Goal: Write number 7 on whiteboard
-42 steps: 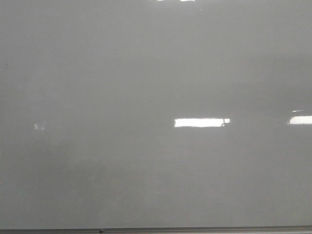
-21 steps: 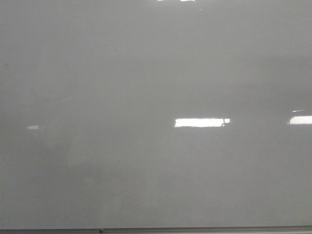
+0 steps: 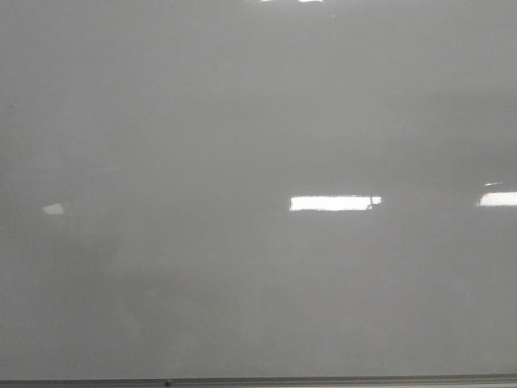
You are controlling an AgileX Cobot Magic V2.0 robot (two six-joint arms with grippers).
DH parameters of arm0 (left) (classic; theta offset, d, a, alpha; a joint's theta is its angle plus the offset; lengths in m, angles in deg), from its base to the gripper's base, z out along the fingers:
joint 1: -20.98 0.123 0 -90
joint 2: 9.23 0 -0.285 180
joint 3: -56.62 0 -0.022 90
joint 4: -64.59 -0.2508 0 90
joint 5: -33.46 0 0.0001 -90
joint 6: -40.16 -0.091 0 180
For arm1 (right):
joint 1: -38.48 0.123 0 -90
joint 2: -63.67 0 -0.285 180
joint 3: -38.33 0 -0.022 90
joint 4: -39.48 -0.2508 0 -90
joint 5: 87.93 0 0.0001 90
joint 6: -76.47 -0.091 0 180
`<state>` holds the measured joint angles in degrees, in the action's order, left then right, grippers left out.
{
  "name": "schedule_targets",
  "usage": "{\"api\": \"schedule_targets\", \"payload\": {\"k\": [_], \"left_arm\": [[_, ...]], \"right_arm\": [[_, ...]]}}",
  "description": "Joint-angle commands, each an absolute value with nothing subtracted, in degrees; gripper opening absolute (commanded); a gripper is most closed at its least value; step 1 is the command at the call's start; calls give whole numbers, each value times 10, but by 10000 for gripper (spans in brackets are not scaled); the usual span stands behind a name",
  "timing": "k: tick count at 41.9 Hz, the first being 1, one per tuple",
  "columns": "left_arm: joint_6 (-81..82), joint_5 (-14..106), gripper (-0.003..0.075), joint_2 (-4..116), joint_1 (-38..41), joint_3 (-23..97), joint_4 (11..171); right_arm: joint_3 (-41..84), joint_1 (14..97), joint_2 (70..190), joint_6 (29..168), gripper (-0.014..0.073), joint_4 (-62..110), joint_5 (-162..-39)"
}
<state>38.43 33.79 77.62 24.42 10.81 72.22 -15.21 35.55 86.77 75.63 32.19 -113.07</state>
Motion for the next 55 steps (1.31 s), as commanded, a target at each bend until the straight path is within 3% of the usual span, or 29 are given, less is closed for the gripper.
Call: {"api": "schedule_targets", "payload": {"k": [1,6,11,20,36,47,55], "left_arm": [[390,445,-20,724,236,160,741],[350,631,-20,707,205,233,739],[262,721,-20,698,149,289,742],[-4,678,-20,631,-37,299,784],[-27,654,-20,580,-273,299,738],[-64,654,-20,580,-331,299,738],[-64,654,-20,580,-331,299,738]], "right_arm": [[-133,357,877,758,643,319,-1087],[-129,357,886,758,643,319,-1111],[-122,363,907,758,643,319,-1123],[-85,426,958,816,643,311,-1175],[7,641,1091,1062,643,175,-1274],[124,816,1240,1131,643,124,-1279],[187,871,1302,1155,643,124,-1277]]}}
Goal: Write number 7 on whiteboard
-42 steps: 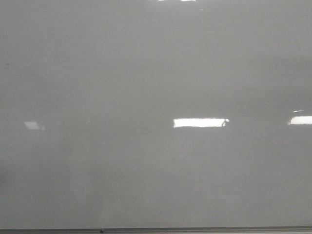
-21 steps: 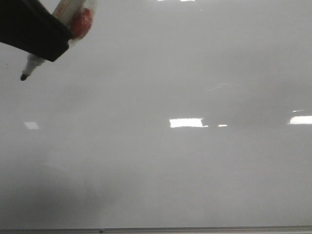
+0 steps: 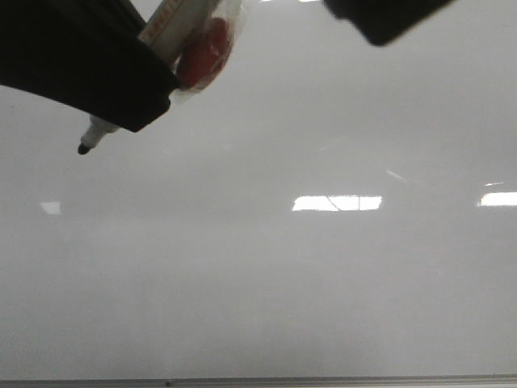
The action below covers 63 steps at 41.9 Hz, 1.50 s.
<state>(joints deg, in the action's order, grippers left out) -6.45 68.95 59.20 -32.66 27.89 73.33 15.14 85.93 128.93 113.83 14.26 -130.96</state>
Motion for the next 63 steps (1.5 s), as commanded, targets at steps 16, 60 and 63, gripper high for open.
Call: {"api": "schedule_targets", "payload": {"k": [16,60,63], "left_arm": [[-64,654,-20,580,-331,299,738],[-29,712,607,500,-327,298,740],[-12,725,539,468,-327,292,740]], "right_arm": [[229,876,1369,1180,630,116,-1275],[229,874,1369,1180,-67,123,-1259],[229,874,1369,1180,-67,123,-1259]]}}
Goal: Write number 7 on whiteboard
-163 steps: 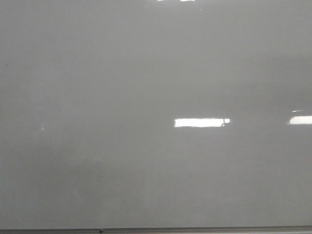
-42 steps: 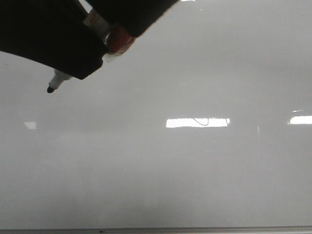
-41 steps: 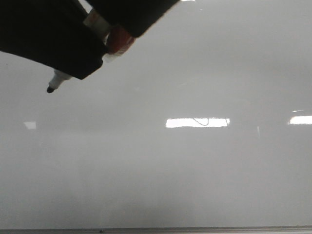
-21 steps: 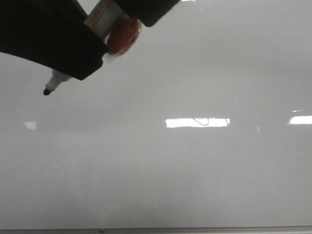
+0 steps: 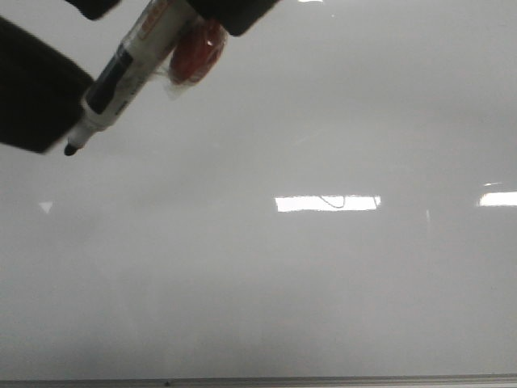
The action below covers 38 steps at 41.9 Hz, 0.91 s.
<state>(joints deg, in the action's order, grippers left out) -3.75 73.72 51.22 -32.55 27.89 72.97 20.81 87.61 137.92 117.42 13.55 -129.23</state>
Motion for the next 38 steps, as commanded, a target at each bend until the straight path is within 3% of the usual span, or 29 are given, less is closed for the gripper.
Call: {"api": "schedule_targets", "payload": {"k": [1,3,9,16,22,30,38], "left_arm": [[-3,730,498,457,-327,288,740],[7,747,414,431,-327,282,740],[17,793,-6,338,-327,242,755],[17,792,-20,268,-327,216,789],[17,792,-20,250,-327,215,799],[17,792,-20,250,-327,215,799],[17,792,-20,250,-327,215,799]], "right_arm": [[229,874,1369,1180,-67,123,-1260],[229,874,1369,1180,-67,123,-1261],[229,874,1369,1180,-67,123,-1261],[229,874,1369,1180,-67,123,-1251],[229,867,1383,1140,-59,123,-1172],[258,786,1468,1115,-59,114,-1051],[361,725,1584,1120,-59,73,-1117]]}}
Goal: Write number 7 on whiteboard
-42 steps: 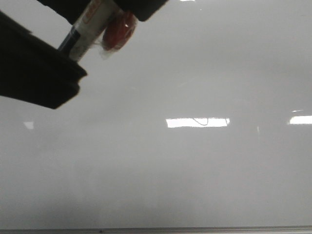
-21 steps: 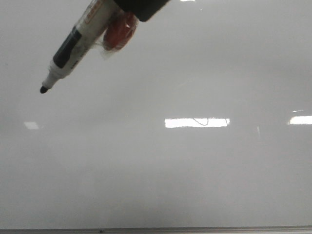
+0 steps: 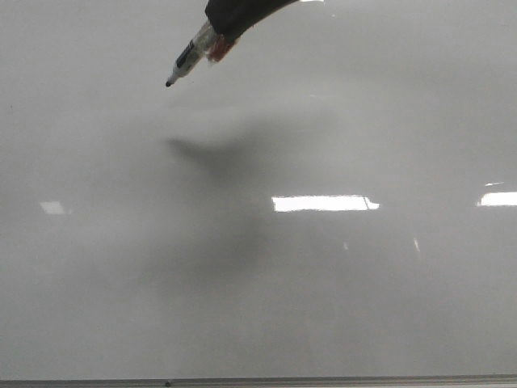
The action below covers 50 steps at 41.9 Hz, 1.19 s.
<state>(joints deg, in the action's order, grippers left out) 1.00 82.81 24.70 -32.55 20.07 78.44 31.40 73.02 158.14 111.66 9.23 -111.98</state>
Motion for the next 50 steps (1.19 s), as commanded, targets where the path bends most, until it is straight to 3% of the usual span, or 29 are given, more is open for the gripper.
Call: {"api": "schedule_targets", "payload": {"k": [1,13,35,50], "left_arm": [[17,792,-20,250,-327,215,799],[17,792,-20,250,-327,215,799],[17,792,-20,250,-327,215,799],[17,792,-20,250,-327,215,799]], "right_arm": [[369,725,1594,1121,-59,73,-1124],[421,725,1655,1122,-59,73,-1121],[421,723,1662,1122,-59,80,-1102],[370,649,1610,1122,-59,91,-1114]]}}
